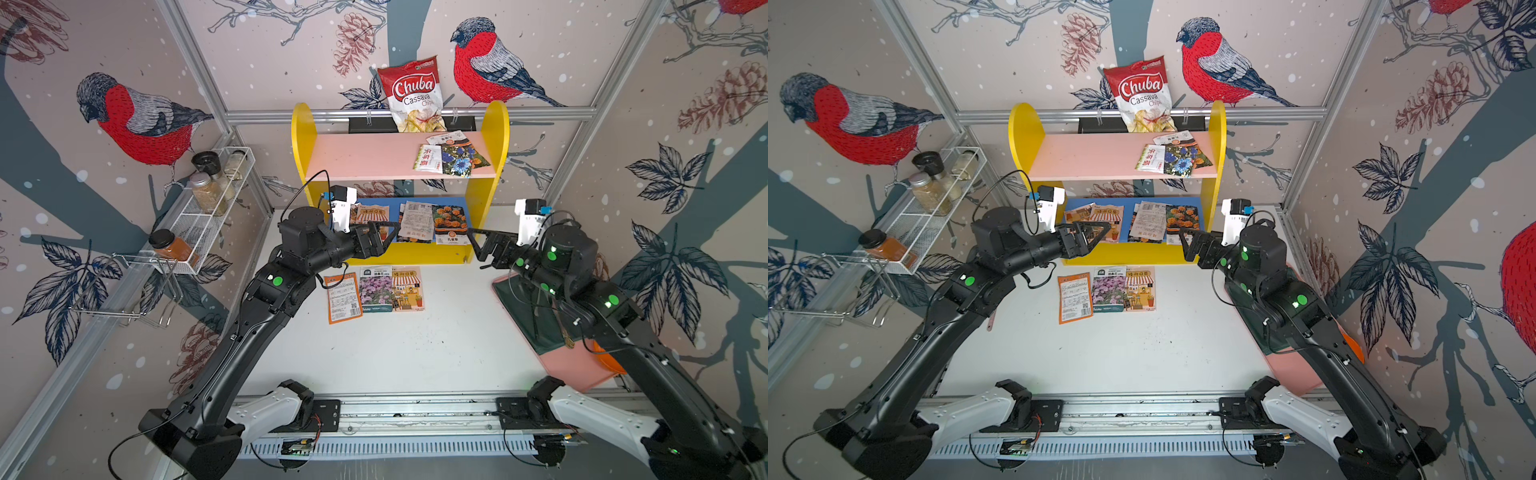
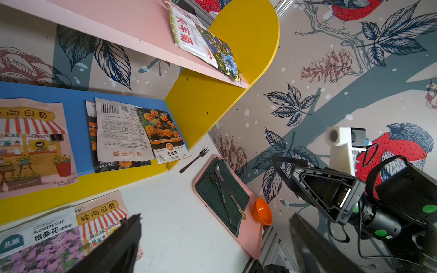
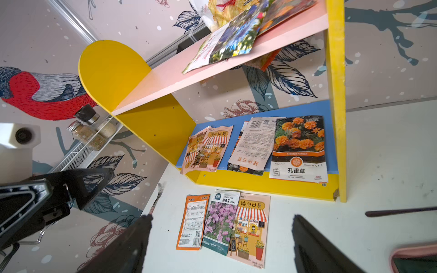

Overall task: Take the seed bag off the shelf
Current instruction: Place the seed packet at the center of the board, then pick up the seed packet from the shelf.

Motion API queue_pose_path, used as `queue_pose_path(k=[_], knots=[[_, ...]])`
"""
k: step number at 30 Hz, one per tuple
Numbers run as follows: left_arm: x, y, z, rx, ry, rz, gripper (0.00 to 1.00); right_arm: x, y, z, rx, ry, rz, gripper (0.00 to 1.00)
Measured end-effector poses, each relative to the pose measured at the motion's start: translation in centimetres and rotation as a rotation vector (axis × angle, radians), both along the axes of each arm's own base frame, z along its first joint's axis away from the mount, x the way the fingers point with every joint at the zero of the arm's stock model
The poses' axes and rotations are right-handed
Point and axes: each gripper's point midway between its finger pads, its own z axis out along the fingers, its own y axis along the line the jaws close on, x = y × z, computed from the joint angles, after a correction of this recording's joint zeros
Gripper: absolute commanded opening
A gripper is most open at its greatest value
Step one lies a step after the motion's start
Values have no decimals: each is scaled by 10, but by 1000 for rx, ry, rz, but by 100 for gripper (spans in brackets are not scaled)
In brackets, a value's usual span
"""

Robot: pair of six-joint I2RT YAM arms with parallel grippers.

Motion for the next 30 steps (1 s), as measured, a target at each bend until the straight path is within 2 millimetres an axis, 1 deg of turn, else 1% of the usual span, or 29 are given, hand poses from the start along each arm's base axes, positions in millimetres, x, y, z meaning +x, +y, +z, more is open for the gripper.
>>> queue_pose_path(k=[2, 5, 9, 13, 18, 21, 23, 30], knots=[[4, -2, 4, -14, 2, 9, 97, 10, -1, 9, 38, 3, 1, 77], [7, -4, 11, -30, -18, 16, 97, 32, -4, 24, 115, -2, -8, 70], [6, -5, 17, -46, -41, 11, 97, 51, 4, 29, 205, 15, 29, 59], [4, -6, 18, -58, -51, 8, 97, 72, 4, 38, 303, 13, 29, 53], [4, -7, 10, -61, -36, 7, 97, 89, 7, 45, 381, 24, 33, 50], [3, -6, 10, -65, -44, 6, 97, 104, 7, 50, 418, 11, 21, 48], [2, -6, 13, -71, -55, 6, 98, 112, 8, 42, 432, 41, 10, 46], [-1, -4, 13, -74, -61, 5, 98, 134, 13, 36, 490, 71, 0, 45]])
